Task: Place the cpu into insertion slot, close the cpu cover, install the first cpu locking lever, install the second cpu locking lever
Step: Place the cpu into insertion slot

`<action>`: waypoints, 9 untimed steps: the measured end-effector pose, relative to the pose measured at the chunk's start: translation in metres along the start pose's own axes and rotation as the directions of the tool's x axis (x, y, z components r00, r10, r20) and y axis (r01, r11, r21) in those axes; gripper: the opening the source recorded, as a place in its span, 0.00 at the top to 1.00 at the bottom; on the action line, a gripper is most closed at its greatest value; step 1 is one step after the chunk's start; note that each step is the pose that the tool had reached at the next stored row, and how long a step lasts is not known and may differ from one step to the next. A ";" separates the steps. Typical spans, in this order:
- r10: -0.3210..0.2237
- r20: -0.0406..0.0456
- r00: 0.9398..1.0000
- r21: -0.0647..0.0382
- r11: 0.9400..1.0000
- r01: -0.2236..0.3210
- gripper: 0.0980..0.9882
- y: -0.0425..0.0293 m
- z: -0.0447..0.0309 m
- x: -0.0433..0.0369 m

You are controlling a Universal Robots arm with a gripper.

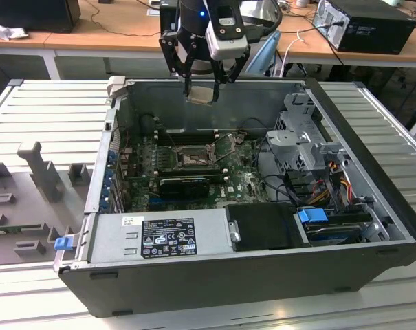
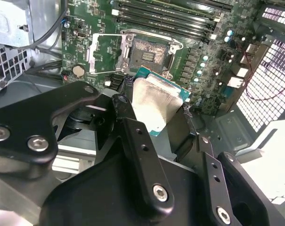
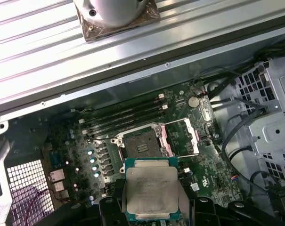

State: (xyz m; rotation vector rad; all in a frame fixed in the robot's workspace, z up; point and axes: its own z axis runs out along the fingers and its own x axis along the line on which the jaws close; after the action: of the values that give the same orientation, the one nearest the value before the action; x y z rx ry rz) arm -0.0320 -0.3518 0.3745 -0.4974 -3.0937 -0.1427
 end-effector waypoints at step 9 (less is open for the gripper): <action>0.018 0.002 1.000 0.000 1.000 -0.018 0.52 0.0000 0.0002 0.0000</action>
State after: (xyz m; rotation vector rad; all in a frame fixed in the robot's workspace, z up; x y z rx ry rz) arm -0.0320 -0.3518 0.3743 -0.5256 -3.0899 -0.1427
